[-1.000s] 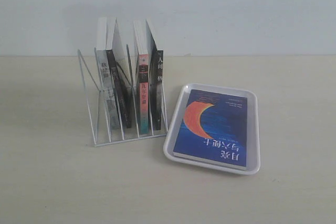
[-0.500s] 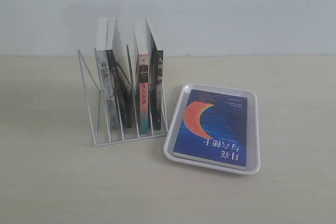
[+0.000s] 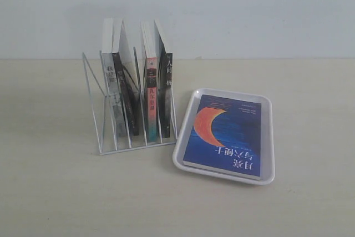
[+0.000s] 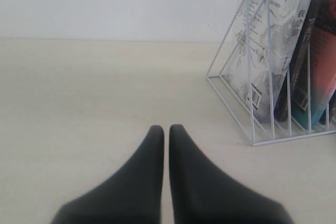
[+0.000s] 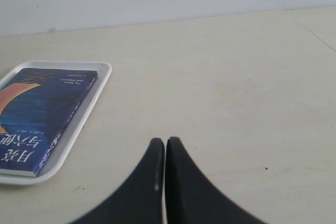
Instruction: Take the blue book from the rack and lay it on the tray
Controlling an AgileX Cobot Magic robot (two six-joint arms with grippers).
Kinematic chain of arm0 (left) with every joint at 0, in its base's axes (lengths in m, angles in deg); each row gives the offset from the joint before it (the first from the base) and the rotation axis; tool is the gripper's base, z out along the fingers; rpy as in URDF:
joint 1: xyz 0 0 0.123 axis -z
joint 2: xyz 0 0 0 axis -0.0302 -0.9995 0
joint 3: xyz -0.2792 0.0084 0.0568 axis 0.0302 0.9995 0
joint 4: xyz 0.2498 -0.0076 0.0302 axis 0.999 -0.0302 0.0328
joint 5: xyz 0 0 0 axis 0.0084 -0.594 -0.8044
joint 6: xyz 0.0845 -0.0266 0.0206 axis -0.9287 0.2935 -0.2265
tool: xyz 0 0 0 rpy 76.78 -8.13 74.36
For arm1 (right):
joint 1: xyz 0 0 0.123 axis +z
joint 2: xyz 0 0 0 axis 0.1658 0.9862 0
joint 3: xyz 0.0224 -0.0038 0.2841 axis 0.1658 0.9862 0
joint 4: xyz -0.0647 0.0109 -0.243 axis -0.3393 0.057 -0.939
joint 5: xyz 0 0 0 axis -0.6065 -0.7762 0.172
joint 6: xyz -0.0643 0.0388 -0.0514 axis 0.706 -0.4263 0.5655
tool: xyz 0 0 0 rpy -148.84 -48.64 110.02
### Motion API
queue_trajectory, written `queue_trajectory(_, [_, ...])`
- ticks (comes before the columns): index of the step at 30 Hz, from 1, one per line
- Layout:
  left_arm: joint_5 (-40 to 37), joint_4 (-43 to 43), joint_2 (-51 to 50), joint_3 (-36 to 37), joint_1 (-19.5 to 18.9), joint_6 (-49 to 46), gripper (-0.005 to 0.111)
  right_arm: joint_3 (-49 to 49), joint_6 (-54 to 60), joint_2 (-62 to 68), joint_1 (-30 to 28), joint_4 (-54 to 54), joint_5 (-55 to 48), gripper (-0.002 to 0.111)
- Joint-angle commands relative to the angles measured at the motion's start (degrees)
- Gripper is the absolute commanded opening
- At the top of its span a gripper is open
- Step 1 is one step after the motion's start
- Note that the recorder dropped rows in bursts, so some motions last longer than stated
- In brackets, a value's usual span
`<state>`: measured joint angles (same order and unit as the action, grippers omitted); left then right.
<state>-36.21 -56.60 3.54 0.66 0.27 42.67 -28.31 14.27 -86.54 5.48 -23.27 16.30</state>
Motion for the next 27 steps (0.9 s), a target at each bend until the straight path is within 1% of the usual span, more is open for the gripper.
queue_trajectory(1, [0.2,-0.2,0.2,-0.1,-0.1,0.0,0.004,0.0,0.4,-0.2,1.9,-0.1,0.9,0.001])
queue_trajectory(8, [0.2,-0.2,0.2,-0.1,-0.1,0.0,0.004,0.0,0.0,-0.2,3.3,0.0,0.9,0.001])
queue_trajectory(27, [0.2,-0.2,0.2,-0.1,-0.1,0.0,0.004,0.0,0.0,-0.2,3.3,0.0,0.9,0.001])
